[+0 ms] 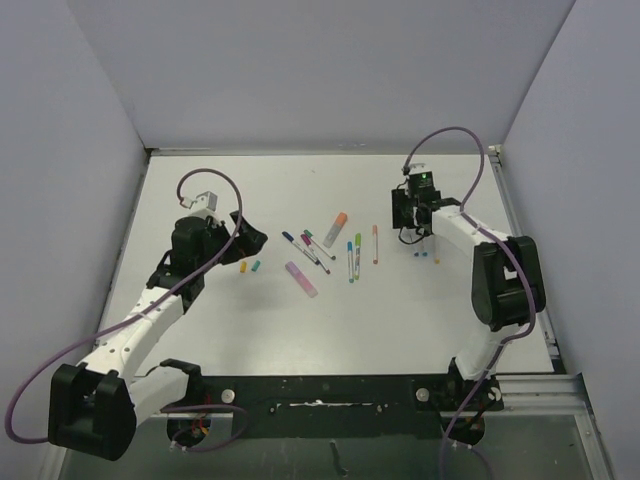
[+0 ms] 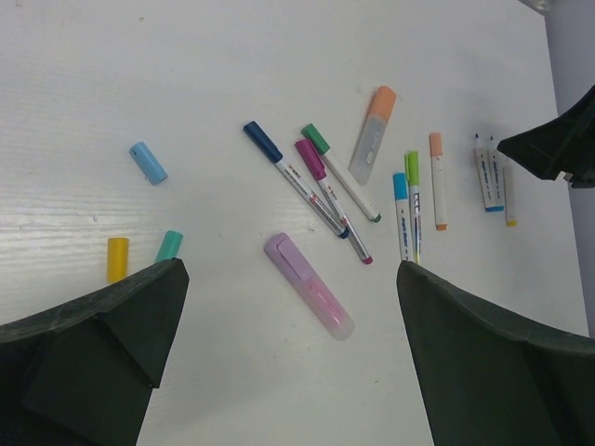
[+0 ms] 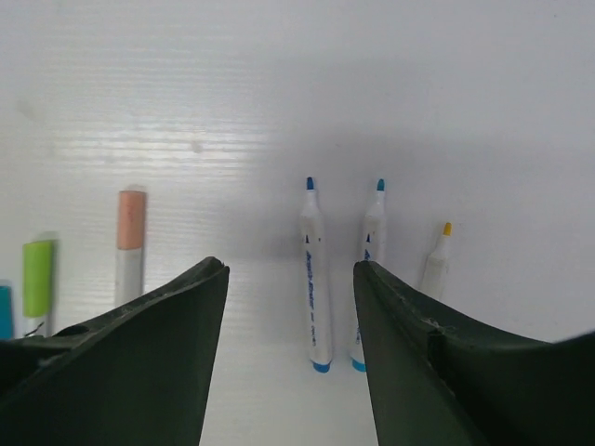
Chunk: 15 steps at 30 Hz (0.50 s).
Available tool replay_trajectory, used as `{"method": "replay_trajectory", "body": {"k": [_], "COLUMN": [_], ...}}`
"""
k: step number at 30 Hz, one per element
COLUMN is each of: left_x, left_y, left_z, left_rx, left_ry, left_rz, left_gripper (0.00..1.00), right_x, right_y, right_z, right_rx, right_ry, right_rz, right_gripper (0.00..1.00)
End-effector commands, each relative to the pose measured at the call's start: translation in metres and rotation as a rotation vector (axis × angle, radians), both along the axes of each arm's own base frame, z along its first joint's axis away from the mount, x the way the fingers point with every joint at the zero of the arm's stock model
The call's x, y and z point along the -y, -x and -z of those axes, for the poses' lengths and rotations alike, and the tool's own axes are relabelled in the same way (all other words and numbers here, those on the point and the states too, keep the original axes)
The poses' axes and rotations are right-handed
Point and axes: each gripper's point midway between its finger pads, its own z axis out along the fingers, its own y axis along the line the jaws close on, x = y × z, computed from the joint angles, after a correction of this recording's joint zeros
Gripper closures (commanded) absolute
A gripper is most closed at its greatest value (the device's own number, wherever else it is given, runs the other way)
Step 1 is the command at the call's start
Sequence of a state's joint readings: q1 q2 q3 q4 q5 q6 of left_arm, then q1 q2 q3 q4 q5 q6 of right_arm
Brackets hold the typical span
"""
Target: Open the pen caps
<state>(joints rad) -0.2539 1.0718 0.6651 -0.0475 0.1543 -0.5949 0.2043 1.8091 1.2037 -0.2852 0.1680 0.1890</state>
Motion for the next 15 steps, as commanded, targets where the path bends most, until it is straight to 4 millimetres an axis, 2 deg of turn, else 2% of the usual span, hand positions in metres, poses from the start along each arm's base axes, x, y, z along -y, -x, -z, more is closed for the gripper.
{"method": "replay_trajectory", "body": {"k": [1,4,8,15], "left_x": [0.006,0.008,0.007,0.006], "left_y": [-0.005,-0.004,0.0,0.007], "left_z": [-0.031,-0.032,-0.035,-0.036], "left_rx": [0.11,0.114,0.126,0.137], "left_ry": [0.081,0.091,0.088,0.092], "left_rz": [-0.002,0.006,0.012,0.015], "left_gripper": [0.02,0.02,0.02,0.02], "right_x": [-0.033,-0.053,-0.073,-0.084], "right_y": [-0.006,0.003,0.016,0.028], "right_z": [-0.05,-0.046,-0.031,-0.004], "right_rx": [0.126,0.101,0.055,-0.004], "right_ry": [0.0,0.0,-0.023,-0.044], "right_rz": [-0.079,-0.11,-0.105,-0.083], "right_gripper": [0.42,0.41,0.35,0.34]}}
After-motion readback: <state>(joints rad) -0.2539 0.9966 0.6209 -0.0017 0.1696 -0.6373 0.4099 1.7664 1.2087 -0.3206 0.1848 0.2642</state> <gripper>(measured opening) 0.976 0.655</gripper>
